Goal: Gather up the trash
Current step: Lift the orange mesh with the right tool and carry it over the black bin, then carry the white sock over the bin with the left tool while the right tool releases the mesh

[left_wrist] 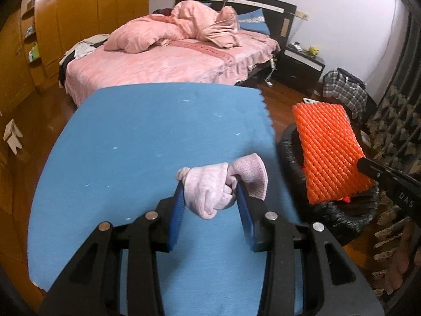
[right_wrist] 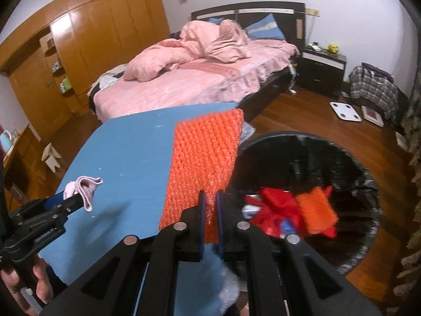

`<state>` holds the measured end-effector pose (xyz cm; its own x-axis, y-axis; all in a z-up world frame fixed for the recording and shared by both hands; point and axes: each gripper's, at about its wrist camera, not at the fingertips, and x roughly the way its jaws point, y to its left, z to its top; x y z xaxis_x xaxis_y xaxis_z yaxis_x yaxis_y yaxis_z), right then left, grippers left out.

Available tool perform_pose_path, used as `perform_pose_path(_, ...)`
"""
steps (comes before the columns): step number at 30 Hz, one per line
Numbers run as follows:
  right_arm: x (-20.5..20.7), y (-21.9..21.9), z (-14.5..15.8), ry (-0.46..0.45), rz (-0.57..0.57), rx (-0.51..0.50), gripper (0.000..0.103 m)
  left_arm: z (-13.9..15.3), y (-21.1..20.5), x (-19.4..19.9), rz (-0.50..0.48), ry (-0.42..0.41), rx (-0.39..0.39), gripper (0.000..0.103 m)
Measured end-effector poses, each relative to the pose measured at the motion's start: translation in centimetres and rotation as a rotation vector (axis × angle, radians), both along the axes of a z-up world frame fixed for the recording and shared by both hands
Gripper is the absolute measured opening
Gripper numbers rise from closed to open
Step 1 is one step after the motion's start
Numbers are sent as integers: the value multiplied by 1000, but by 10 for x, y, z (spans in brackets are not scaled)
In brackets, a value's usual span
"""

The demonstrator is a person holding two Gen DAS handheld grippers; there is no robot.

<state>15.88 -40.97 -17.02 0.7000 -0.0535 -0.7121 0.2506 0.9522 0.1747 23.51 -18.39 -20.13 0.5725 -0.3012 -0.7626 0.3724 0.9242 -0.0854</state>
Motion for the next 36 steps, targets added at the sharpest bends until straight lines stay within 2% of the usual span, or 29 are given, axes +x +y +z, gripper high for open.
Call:
perform_pose_path(13,-39,-98,5,11,-113,-36,8,11,-107,-25,-96,-8,-4,37)
perform_pose_path(21,-42,-145,-12,42,-166,-17,8,4,-170,-32,-180,-12,3,37)
perform_pose_path(33,-26,-192,-62,122,-190,33,8,-39,-232,-12,-240,31,45,38)
perform_pose_path(36,-19,-195,-72,148,-188,40,10,-51,-241,-5,-255,53,60,42)
